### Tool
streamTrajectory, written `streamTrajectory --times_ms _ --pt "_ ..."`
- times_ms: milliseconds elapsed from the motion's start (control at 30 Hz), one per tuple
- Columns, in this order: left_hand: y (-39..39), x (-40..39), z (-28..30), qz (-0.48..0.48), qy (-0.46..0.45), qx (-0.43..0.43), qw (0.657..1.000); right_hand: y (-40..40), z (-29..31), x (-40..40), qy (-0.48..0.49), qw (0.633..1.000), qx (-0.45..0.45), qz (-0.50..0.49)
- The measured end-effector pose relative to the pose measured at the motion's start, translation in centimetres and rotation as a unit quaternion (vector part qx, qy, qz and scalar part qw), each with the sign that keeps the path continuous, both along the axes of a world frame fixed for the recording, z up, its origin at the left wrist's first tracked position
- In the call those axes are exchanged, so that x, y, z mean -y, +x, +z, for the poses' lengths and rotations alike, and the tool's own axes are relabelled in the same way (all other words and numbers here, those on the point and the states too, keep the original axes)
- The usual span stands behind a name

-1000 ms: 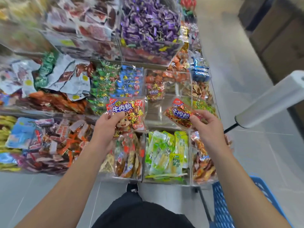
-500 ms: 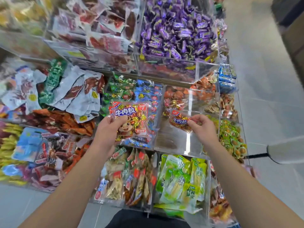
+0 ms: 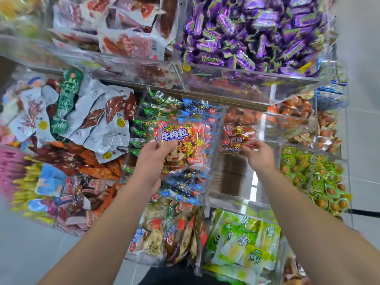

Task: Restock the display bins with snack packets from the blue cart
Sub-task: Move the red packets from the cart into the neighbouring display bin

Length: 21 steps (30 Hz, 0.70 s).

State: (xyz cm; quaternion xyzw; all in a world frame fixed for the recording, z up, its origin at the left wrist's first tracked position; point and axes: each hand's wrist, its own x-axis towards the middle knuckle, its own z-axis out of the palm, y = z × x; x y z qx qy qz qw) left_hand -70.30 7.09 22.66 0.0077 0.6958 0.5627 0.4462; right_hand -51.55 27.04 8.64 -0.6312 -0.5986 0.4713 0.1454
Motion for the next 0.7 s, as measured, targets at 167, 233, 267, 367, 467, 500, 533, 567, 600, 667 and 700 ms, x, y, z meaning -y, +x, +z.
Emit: streamTrajectory --times_ms 167,233,267,367,467,500,533,567,600,667,700 --pt "-0.3 -0.3 -0.2 0.006 0.0 0.006 1.0 -1.0 -1.3 -0.1 0.017 0.999 0.036 -0.034" --pt "-0.2 -0.3 -0.2 0.011 -0.005 0.008 1.0 -1.2 -1.5 0.0 0.018 0.997 0.043 -0.063" --pt "-0.2 -0.3 -0.2 0.009 -0.008 0.008 1.0 -1.2 -1.6 0.1 0.011 0.996 0.039 -0.083" --pt "-0.1 -0.1 -0.4 0.002 -0.018 0.003 1.0 -1.0 -1.6 0.3 -0.011 0.992 0.028 -0.121" --pt "-0.1 0.1 -0.6 0.002 -0.019 0.0 1.0 -1.0 -1.4 0.2 -0.018 0.994 0.023 -0.11" --pt "-0.1 0.2 -0.6 0.001 -0.017 0.001 1.0 -1.0 -1.4 0.2 -0.021 0.994 0.021 -0.103" --pt "-0.2 0.2 -0.6 0.0 -0.015 0.002 1.0 -1.1 -1.4 0.2 -0.025 0.995 0.021 -0.092" --pt "-0.2 0.2 -0.6 0.0 -0.014 0.004 1.0 -1.0 -1.5 0.2 -0.029 0.996 0.024 -0.079" --pt "-0.2 0.3 -0.7 0.0 -0.014 0.006 1.0 -0.8 -1.5 0.3 -0.034 0.997 0.024 -0.067" --pt "-0.3 0.3 -0.7 -0.004 -0.014 0.007 1.0 -0.4 -1.5 0.5 -0.047 0.997 0.014 -0.056" --pt "-0.4 0.3 -0.8 -0.007 -0.014 0.005 1.0 -0.1 -1.4 0.6 -0.054 0.997 0.006 -0.059"
